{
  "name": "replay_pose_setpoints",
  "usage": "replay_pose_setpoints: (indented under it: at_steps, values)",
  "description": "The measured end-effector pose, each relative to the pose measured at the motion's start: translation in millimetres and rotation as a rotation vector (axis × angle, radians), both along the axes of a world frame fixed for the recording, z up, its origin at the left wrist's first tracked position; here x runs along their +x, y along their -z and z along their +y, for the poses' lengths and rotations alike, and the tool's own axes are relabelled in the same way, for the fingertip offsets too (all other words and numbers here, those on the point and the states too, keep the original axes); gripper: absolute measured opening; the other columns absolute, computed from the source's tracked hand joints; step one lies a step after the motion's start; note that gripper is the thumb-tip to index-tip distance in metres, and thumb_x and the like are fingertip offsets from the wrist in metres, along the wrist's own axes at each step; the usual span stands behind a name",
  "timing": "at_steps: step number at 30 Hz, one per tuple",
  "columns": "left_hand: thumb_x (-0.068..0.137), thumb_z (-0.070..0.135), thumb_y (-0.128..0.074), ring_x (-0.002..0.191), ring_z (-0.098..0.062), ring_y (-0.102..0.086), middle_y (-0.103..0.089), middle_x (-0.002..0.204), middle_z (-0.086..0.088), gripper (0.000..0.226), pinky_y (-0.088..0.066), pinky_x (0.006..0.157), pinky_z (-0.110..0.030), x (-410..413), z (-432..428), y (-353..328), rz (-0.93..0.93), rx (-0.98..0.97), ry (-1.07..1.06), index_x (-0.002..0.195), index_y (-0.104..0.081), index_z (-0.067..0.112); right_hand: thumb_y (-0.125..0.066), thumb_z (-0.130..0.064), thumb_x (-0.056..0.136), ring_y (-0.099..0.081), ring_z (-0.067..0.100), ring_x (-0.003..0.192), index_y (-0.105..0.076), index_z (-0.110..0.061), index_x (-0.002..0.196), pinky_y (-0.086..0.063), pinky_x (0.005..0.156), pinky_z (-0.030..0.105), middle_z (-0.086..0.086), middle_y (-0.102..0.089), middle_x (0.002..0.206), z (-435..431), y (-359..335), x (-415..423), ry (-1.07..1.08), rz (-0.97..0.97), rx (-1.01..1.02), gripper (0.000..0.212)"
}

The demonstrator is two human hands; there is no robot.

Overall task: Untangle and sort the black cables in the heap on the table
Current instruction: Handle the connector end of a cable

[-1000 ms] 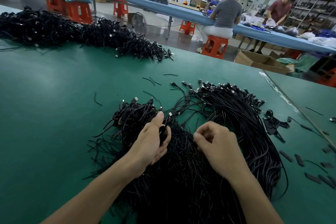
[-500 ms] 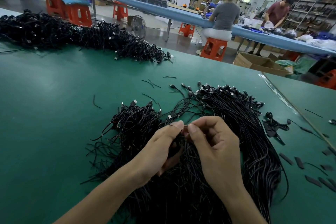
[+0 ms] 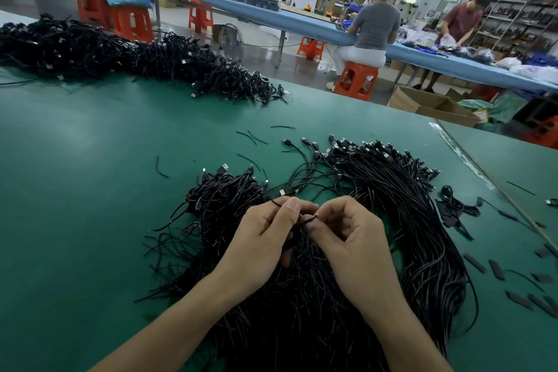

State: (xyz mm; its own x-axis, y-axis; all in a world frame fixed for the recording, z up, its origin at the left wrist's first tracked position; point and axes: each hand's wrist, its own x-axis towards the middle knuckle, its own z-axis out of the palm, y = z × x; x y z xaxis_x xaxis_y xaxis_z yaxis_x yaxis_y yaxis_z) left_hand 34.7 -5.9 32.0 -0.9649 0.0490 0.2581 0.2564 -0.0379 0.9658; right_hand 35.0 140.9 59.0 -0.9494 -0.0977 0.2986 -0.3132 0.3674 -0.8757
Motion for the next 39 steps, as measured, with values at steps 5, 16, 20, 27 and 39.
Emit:
replay_pose_setpoints:
  at_steps: [5, 16, 20, 27, 39]
  values:
    - [0.105, 0.032, -0.042, 0.051, -0.012, -0.042, -0.050, 0.057, -0.004, 0.032, -0.046, 0.049, -0.025, 3.2, 0.3, 0.3, 0.000, 0.020, 0.104, 0.121, -0.069, 0.041, -0.080, -0.018, 0.076, -0.064, 0.007, 0.069, -0.069, -0.025, 0.078, -0.052, 0.063, 0.018, -0.001, -0.071, 0.077, -1.2, -6.9, -1.7, -0.031, -0.190, -0.404, 0.013]
    - [0.103, 0.035, -0.043, 0.038, -0.001, -0.043, -0.051, 0.050, 0.012, 0.028, -0.035, 0.037, -0.014, 3.1, 7.0, 2.8, -0.177, 0.136, 0.001, 0.116, -0.068, 0.030, -0.078, -0.003, 0.080, -0.068, 0.013, 0.072, -0.065, -0.026, 0.079, -0.055, 0.067, 0.021, -0.003, -0.070, 0.078, -9.8, -1.5, 4.9, 0.047, 0.109, -0.108, 0.026]
    - [0.107, 0.039, -0.031, 0.029, -0.010, -0.028, -0.040, 0.042, 0.000, 0.038, -0.024, 0.035, -0.019, -0.4, 0.1, -3.5, -0.160, 0.341, -0.039, 0.121, -0.066, 0.033, -0.077, -0.001, 0.081, -0.067, 0.014, 0.074, -0.065, -0.023, 0.083, -0.053, 0.067, 0.019, -0.004, -0.069, 0.080, -14.6, -3.5, 13.4, -0.025, 0.139, -0.096, 0.026]
    - [0.087, 0.053, -0.047, 0.032, -0.016, -0.030, -0.046, 0.046, -0.016, 0.040, -0.028, 0.041, -0.019, 2.0, 1.4, -8.2, -0.064, 0.304, 0.017, 0.110, -0.071, 0.031, -0.075, 0.006, 0.080, -0.068, 0.011, 0.073, -0.067, -0.023, 0.077, -0.054, 0.069, 0.019, 0.001, -0.072, 0.079, -21.8, -13.2, 12.4, -0.068, 0.085, -0.348, 0.031]
    - [0.097, 0.048, -0.038, 0.036, 0.001, -0.045, -0.053, 0.045, 0.008, 0.059, -0.034, 0.038, -0.010, 3.7, 4.9, -10.6, 0.012, 0.332, -0.087, 0.067, -0.071, 0.009, -0.076, -0.004, 0.081, -0.065, 0.003, 0.075, -0.067, -0.025, 0.089, -0.045, 0.065, 0.007, -0.020, -0.069, 0.084, -16.8, -24.8, 16.6, -0.111, 0.139, 0.173, 0.025]
